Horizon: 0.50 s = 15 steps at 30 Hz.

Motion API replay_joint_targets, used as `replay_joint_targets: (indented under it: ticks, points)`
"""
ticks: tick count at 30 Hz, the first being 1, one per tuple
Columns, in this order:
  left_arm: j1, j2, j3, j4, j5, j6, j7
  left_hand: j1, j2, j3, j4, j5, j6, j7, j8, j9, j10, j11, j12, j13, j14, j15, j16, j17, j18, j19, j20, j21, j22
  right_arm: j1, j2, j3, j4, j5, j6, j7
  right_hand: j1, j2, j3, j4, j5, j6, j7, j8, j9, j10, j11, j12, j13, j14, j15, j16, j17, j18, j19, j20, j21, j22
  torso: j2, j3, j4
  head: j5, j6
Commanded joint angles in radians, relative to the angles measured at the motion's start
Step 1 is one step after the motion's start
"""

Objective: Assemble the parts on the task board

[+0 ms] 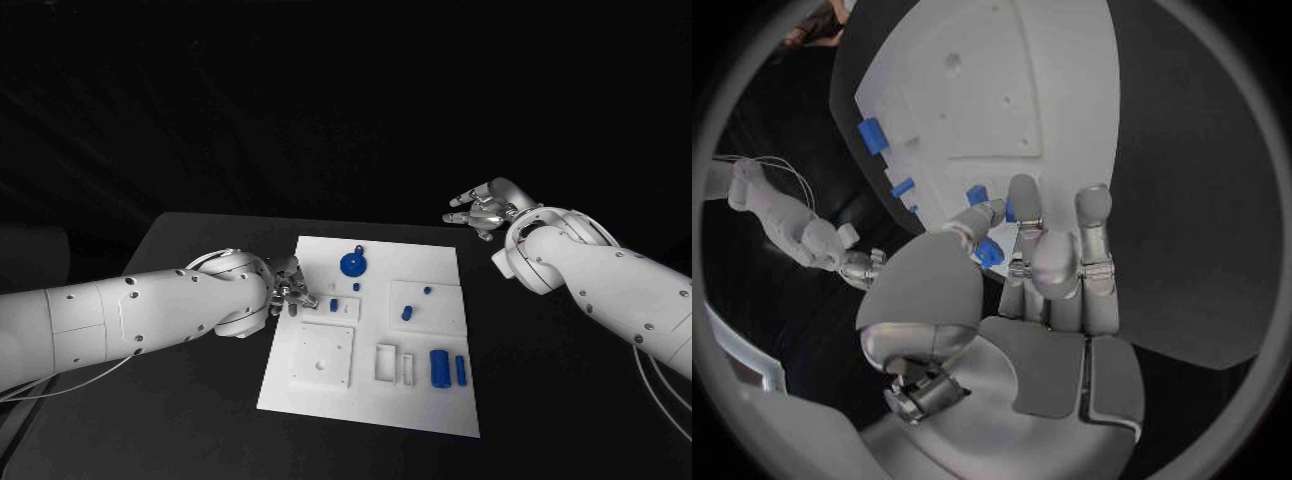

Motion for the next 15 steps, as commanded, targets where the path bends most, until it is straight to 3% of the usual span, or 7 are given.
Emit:
replay_joint_targets:
  ticks: [1, 15]
  points:
    - [-0.001, 0.004, 0.000, -0.002, -0.011, 0.018, -0.006, 0.011, 0.003, 0.086, -0.080, 0.000, 0.056, -0.049, 0.005, 0.001, 0.046, -0.006, 0.004, -0.001, 0.007, 0.000, 0.004, -0.001, 0.013, 0.005, 0.003, 0.005, 0.017, -0.001, 0.000, 0.000, 0.001, -0.003, 0.011, 0.003, -0.010, 0.003, 0.007, -0.001, 0.006, 0.001, 0.006, -0.006, -0.001, -0.005, 0.000, 0.000, 0.001, 0.009, -0.001, -0.007, 0.001, 0.011, 0.055, -0.002, -0.002, 0.031, 0.000, 0.0000, 0.0005, 0.000, 0.000]
    - [-0.007, 0.010, 0.000, -0.005, -0.008, 0.013, -0.006, 0.011, 0.003, 0.086, -0.080, 0.000, 0.056, -0.049, 0.005, 0.001, 0.046, -0.006, 0.004, -0.001, 0.007, 0.000, 0.004, -0.001, 0.013, 0.005, 0.003, 0.005, 0.017, -0.002, 0.000, 0.000, 0.001, -0.003, 0.012, 0.003, -0.011, 0.003, 0.009, -0.003, 0.006, 0.003, 0.006, -0.006, -0.001, -0.004, -0.001, 0.001, 0.001, 0.010, -0.001, -0.007, 0.001, 0.011, 0.055, -0.002, -0.002, 0.031, 0.000, 0.0003, 0.0000, -0.001, -0.002]
